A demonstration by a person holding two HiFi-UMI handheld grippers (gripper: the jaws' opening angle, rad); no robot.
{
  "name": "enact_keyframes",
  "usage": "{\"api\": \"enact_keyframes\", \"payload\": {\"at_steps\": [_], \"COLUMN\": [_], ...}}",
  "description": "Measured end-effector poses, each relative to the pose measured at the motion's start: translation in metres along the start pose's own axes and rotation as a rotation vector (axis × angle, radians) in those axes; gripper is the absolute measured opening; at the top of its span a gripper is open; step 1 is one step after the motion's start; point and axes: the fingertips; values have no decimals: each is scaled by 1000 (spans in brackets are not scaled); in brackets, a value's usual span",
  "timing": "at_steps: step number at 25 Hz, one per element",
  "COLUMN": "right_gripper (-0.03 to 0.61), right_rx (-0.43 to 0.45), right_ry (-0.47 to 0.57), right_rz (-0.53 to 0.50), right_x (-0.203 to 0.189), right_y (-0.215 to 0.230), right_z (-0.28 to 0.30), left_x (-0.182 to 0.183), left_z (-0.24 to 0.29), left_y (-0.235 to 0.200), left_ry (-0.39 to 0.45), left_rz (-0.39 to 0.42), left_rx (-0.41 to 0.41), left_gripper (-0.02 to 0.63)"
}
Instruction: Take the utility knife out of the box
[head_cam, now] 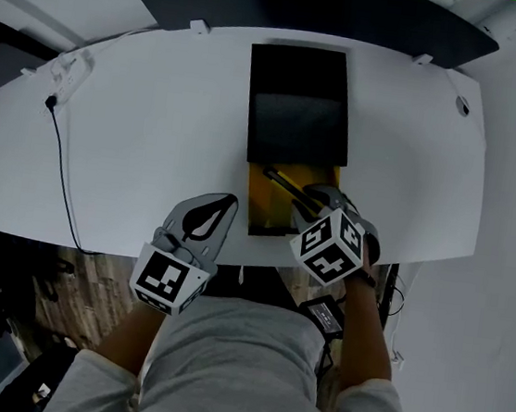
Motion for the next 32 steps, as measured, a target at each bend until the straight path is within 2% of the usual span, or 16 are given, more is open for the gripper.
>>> {"api": "enact_keyframes", "payload": {"at_steps": [23,32], "right_gripper": [132,132], "right_rx": [-52,-80], "right_ry": [223,358], "right_rz": [181,265], "right_x": [-5,-3], "right_y": [-4,-4], "right_z": [-85,-130], "left_x": [44,59], "left_z": [-35,-46], "left_y": [20,29], "left_ry": [80,112], "left_rz": [56,70], "left_rx": [14,3], "left_gripper": [0,0]}}
Point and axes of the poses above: the fingertips, and each gripper's own axes: z forward along the fingers, y to its right, x out of its top, and after that the axes turned 14 degrees about -y, right-handed
